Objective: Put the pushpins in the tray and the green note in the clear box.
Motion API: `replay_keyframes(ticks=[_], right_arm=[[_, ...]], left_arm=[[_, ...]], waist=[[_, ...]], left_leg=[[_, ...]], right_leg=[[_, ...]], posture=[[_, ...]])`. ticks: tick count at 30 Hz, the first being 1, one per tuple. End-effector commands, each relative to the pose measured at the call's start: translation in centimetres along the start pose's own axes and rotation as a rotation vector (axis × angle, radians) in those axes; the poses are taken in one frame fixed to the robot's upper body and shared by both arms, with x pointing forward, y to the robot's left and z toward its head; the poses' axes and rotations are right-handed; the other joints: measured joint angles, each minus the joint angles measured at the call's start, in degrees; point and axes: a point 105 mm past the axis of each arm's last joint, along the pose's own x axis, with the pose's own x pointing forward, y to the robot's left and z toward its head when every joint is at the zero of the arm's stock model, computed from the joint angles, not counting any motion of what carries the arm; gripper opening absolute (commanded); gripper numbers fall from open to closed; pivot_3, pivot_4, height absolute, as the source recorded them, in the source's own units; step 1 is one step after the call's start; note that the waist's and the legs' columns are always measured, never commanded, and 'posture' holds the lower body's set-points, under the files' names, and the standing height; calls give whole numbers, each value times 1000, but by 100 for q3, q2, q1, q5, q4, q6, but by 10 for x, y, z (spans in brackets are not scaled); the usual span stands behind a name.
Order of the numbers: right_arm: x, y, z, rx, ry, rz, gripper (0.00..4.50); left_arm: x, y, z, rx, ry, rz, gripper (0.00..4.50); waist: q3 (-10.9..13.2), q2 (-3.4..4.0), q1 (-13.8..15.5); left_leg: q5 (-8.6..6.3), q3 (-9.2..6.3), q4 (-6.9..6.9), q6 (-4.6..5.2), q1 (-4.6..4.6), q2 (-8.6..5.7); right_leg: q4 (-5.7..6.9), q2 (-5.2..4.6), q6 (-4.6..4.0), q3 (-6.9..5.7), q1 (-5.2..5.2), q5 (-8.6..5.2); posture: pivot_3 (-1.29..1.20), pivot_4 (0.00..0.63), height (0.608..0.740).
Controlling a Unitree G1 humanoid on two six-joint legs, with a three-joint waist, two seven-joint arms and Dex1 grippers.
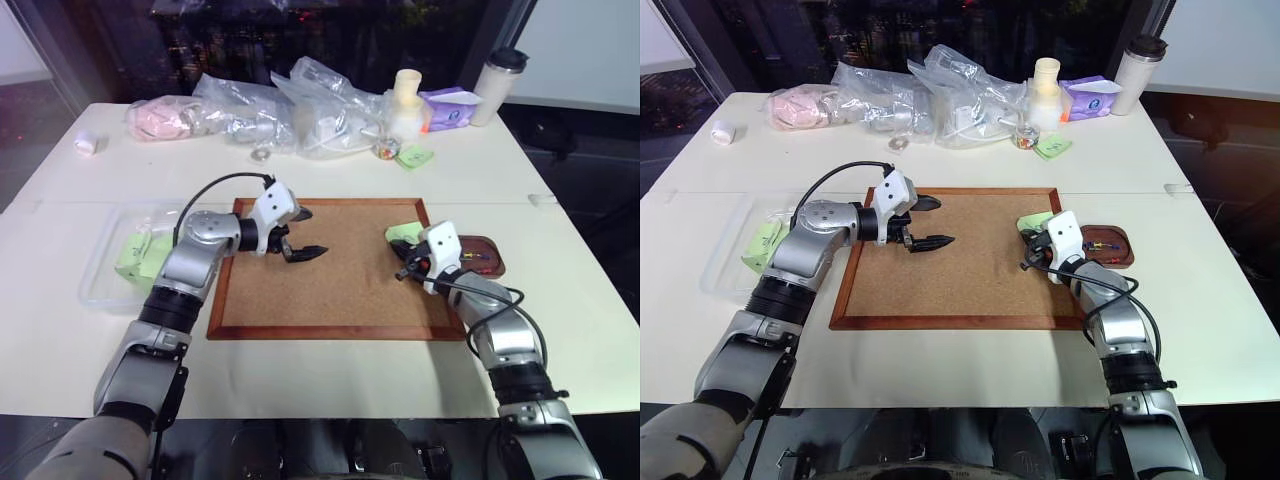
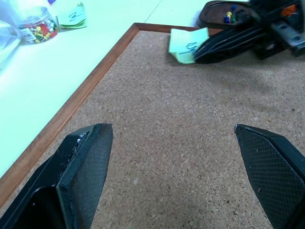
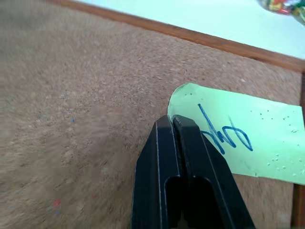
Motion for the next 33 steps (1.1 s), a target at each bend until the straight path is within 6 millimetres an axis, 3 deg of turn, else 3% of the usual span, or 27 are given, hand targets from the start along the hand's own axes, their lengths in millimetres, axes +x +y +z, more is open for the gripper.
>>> replay_keyframes(ticks=[1,7,12,17,21,27,33], right_arm=[[-9,20,26,26,-118,82,16],[-30,57,64,20,-203,202,16],[-36,67,70,19,-197,215,16],[-33,66,73,21,-196,209,16],[-33,63,74,8,-189,218,16],[-38,58,76,-23,-171,234,16],[-41,60,77,-37,-157,251,16]], left_arm=[[-3,1,12,24,-47,10,4500],[-1,0,10,21,-46,0,4500],[2,-3,10,18,-48,-16,4500],[9,-16,17,7,-89,-139,4500],[20,-14,19,241,-80,-212,4500],[33,-4,23,409,-79,-253,4500],[48,-18,42,633,-138,-329,4500]], waist=[[3,5,-5],[11,17,-22],[11,17,10],[11,17,3],[11,16,6],[12,15,13],[13,12,12]], left_leg=[[0,0,0,0,-5,0],[1,-1,4,-2,-39,1],[1,-2,4,0,-43,0],[0,-2,5,0,-43,-2],[-3,-3,5,7,-43,-3],[-22,-4,4,39,-49,-6],[-25,-4,3,45,-54,-6]], right_leg=[[0,0,0,0,-5,0],[11,3,1,3,-45,1],[5,2,0,1,-44,0],[5,2,0,0,-45,0],[5,2,0,-1,-45,0],[-7,2,0,-3,-46,0],[-17,2,0,-4,-47,1]], posture=[[0,150,734],[0,150,734],[0,150,734],[0,150,734],[0,150,734],[0,150,734],[0,150,734]])
